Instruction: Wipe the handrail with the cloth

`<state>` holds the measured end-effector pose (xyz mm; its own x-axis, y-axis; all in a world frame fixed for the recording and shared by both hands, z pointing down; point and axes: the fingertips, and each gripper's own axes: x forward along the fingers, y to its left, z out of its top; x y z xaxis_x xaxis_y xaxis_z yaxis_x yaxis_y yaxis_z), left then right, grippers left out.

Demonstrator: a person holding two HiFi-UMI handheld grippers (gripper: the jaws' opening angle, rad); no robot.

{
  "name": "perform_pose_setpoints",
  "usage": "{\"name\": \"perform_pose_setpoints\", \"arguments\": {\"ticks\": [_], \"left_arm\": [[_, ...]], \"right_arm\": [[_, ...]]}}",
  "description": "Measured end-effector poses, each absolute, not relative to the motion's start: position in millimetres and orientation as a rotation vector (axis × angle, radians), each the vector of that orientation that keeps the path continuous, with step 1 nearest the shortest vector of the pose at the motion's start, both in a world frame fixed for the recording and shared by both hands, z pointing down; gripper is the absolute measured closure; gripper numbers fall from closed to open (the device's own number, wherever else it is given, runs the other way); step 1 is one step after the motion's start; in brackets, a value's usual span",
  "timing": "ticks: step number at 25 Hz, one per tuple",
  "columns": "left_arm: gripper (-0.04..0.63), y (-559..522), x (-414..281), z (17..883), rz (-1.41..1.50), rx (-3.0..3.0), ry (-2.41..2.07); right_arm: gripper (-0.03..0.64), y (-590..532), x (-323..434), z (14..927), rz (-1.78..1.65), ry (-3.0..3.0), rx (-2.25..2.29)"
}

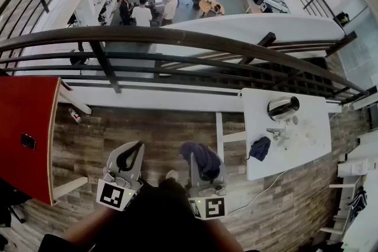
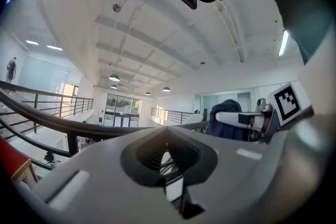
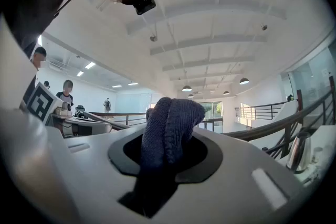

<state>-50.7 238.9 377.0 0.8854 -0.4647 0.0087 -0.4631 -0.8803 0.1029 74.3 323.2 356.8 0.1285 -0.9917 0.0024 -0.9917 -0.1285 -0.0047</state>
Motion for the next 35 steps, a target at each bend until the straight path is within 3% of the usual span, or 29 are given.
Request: {"name": "perform_pose_setpoints", "arguments": {"ticks": [35], "left_arm": [[0.597, 295.0, -14.0, 381.1, 0.037, 2.949, -1.093]], "right_arm": [[0.492, 383.5, 150.6, 384.7, -0.129, 2.122, -2.187]]}}
